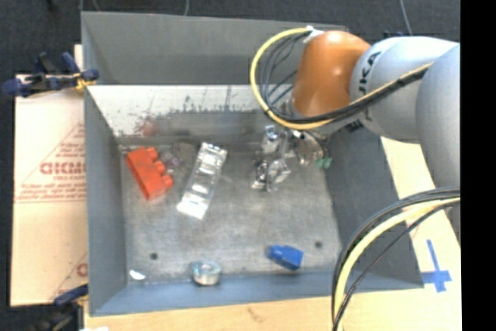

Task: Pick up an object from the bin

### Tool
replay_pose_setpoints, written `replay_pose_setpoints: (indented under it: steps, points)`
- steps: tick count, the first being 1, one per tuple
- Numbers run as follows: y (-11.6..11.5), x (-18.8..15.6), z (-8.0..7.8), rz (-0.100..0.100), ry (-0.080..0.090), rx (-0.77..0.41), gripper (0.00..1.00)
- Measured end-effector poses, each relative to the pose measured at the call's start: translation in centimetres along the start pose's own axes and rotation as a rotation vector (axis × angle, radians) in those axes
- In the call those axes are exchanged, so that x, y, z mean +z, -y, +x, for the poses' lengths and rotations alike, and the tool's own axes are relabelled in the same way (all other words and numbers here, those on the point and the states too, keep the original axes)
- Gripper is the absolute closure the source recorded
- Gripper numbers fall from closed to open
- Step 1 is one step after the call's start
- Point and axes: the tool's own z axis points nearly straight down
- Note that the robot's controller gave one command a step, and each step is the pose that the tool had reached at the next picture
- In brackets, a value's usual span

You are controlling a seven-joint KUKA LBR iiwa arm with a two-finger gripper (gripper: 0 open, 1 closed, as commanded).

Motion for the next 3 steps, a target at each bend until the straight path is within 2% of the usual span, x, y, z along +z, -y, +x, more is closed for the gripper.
replay_pose_setpoints:
  steps: [1, 2, 3]
  points:
    - [0.3, -1.5, -0.3, 0.000, 0.003, 0.029, 1.00]
    - [-0.3, -3.0, -0.5, 0.003, 0.006, -0.074, 1.00]
    - [-1.0, -16.2, -0.9, 0.004, 0.006, -0.464, 1.00]
